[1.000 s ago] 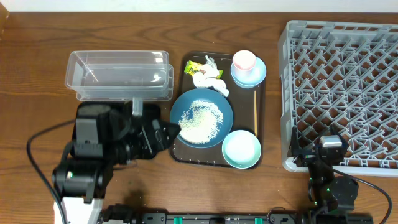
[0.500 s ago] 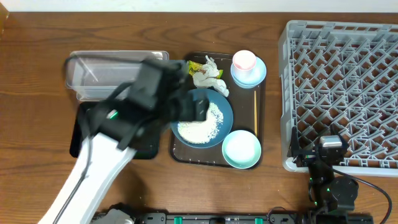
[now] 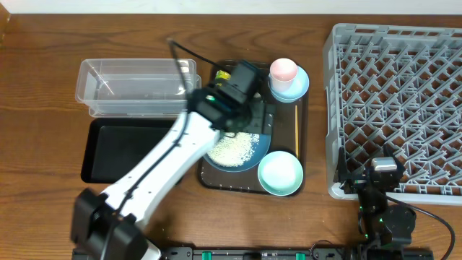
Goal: Sort waste into correct bins and load items into the dishwasher rack
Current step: 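Reach the left gripper over to the blue rice plate's rim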
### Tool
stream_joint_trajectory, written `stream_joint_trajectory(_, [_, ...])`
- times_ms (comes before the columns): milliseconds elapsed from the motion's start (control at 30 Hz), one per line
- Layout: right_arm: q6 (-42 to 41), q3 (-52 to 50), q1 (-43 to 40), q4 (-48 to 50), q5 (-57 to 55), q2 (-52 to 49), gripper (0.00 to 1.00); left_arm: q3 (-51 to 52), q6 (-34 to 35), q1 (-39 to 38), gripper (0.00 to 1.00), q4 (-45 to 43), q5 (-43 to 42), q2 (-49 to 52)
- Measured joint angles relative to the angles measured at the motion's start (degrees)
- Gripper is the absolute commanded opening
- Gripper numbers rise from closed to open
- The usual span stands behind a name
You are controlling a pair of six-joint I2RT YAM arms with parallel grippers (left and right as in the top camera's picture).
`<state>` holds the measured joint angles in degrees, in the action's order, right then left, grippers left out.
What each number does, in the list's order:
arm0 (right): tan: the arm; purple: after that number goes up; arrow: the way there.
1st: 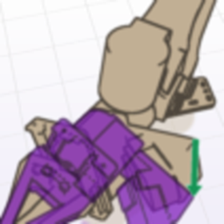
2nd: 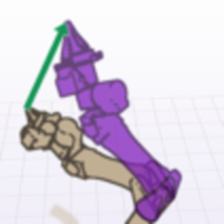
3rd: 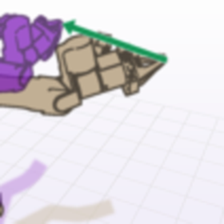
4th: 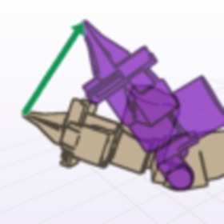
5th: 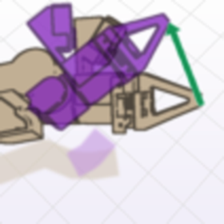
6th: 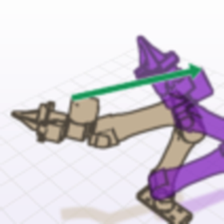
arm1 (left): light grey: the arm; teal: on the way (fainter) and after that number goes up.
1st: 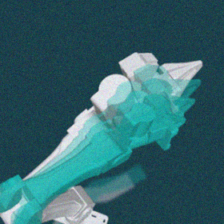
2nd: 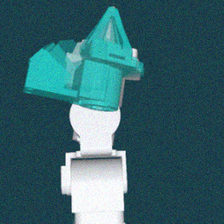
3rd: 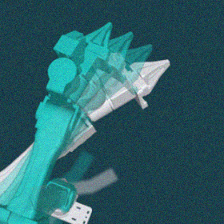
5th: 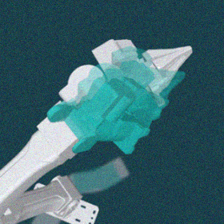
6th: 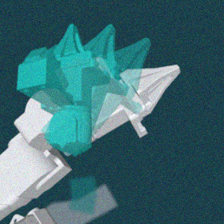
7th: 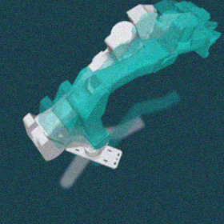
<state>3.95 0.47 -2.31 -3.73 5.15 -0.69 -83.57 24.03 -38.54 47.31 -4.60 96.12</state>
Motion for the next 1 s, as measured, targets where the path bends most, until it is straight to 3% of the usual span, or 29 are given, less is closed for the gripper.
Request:
stream_joint_trajectory(333, [0.0,0.0,0.0,0.0,0.0,0.0,0.99,0.0,3.2,-7.1,0.94,-4.9,14.4,8.7])
stream_joint_trajectory(800, [0.0,0.0,0.0,0.0,0.0,0.0,0.99,0.0,7.6,-7.4,0.94,-10.1,15.6,10.8])
stream_joint_trajectory(1000, [0.0,0.0,0.0,0.0,0.0,0.0,0.99,0.0,14.2,-7.4,0.94,-10.2,15.5,10.8])
